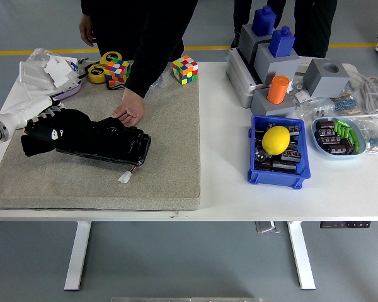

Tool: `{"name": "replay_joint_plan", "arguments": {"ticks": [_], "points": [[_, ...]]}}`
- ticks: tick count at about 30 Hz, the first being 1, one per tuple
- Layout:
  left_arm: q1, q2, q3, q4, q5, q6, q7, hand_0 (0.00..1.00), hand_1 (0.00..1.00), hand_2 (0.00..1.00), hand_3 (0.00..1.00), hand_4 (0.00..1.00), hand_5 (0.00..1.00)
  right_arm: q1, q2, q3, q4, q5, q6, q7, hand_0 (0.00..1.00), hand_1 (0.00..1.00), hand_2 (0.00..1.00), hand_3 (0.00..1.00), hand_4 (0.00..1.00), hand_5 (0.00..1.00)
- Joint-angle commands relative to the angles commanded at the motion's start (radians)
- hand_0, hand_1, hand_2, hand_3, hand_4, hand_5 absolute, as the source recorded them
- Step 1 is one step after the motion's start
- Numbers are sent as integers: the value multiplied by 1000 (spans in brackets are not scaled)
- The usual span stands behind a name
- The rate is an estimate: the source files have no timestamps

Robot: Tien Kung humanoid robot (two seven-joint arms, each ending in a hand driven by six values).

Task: Pick the rag up,wipe the panel,place it on the desk

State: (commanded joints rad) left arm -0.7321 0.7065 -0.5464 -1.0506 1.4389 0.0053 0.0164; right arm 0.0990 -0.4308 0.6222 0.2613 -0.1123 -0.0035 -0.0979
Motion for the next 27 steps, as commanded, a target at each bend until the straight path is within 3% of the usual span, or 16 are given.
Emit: {"name": "replay_joint_plan", "arguments": {"ticks": [15, 23, 27], "points": [[-40, -70, 70, -27, -30, 0, 5, 369, 462, 560, 573, 506, 2, 2, -5, 1, 3, -5, 0, 0, 725, 688, 680, 587, 998, 506], [-54, -117, 73, -51, -28, 2, 14, 369, 462, 561, 572, 503, 2, 4, -7, -4, 2, -1, 0, 0, 725, 688, 681, 586, 998, 505], [-62, -129, 67, -82, -25, 2, 18, 367, 461, 560, 570, 501, 2, 5, -7, -7, 0, 3, 0, 0, 725, 687, 681, 587, 998, 505]]}}
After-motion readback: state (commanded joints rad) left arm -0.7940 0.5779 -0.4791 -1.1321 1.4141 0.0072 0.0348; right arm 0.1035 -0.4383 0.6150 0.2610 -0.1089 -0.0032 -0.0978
